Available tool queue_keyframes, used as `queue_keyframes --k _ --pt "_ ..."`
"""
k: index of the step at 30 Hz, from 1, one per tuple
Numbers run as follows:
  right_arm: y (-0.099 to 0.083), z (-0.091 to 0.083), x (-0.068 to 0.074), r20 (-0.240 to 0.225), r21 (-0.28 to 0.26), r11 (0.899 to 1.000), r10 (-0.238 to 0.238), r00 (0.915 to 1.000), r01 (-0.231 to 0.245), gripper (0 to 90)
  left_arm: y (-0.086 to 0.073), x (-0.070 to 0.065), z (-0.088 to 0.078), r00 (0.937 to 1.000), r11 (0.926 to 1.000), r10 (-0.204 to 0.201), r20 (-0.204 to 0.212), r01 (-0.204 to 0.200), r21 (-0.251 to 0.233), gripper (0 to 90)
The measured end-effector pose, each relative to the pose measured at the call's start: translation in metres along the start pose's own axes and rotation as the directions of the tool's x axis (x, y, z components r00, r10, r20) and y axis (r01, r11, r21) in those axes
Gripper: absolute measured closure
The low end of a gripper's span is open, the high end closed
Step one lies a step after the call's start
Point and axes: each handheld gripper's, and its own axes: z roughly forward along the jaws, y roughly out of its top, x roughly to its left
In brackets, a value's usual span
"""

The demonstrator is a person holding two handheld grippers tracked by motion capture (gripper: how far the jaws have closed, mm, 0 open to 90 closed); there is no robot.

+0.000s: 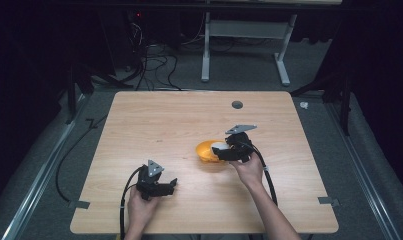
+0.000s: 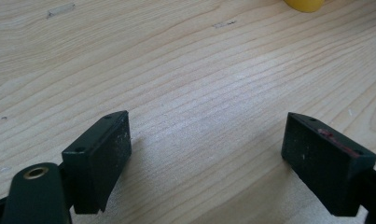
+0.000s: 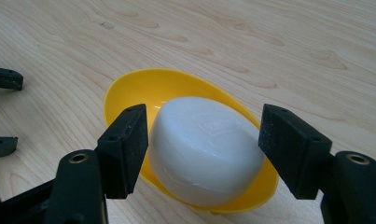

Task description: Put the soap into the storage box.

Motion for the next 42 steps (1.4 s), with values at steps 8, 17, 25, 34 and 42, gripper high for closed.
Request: queue_keyframes --k 8,17,25,34,42 --pt "-0.007 -0.011 -0.005 -0.007 -0.056 0.998 0.029 0.9995 -0.030 35.6 0.000 0.000 0.000 1.0000 1.0000 0.000 0.000 0.000 0.000 16.3" --pt "-0.009 -0.029 -0.009 -0.012 -0.103 0.994 0.044 0.9990 -0.045 35.5 0.000 0.000 0.000 1.0000 1.0000 0.003 -0.001 -0.003 0.001 16.2" --pt "-0.012 -0.040 -0.015 -0.009 -0.123 0.991 0.057 0.9983 -0.058 35.6 0.000 0.000 0.000 1.0000 1.0000 0.005 -0.001 -0.005 0.000 16.2" --pt "-0.015 -0.052 -0.019 0.000 -0.142 0.988 0.059 0.9982 -0.059 34.9 0.000 0.000 0.000 1.0000 1.0000 0.005 -0.001 -0.005 0.000 16.2" --pt "-0.022 -0.060 -0.025 0.004 -0.161 0.984 0.081 0.9967 -0.079 34.8 0.000 0.000 0.000 1.0000 1.0000 0.005 -0.001 -0.005 0.001 16.2"
